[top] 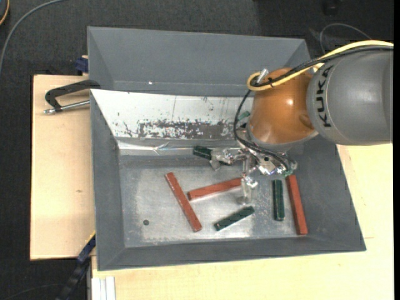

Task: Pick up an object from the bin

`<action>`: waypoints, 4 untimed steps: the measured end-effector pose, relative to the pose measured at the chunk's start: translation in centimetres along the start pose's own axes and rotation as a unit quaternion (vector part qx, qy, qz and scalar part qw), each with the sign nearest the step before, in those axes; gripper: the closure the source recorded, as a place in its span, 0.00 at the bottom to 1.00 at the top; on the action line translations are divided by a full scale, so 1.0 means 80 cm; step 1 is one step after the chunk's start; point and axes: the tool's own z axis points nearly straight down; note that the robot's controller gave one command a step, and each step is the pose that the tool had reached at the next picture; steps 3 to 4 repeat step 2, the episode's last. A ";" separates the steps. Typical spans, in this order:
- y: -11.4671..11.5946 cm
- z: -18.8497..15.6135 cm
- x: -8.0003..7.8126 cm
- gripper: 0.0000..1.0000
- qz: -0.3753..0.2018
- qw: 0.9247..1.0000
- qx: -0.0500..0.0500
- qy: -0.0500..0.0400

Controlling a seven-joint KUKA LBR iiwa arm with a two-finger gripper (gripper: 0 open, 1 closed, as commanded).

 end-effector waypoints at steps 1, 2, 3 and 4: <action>0.001 0.001 0.000 1.00 0.000 1.000 -0.001 0.001; 0.038 -0.223 0.014 1.00 -0.034 0.999 0.001 -0.003; 0.038 -0.223 0.014 1.00 -0.034 0.999 0.001 -0.003; 0.038 -0.223 0.014 1.00 -0.034 0.999 0.001 -0.003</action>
Offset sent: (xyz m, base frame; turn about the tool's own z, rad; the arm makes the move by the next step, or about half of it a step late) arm 0.0000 0.0000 0.0000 0.0000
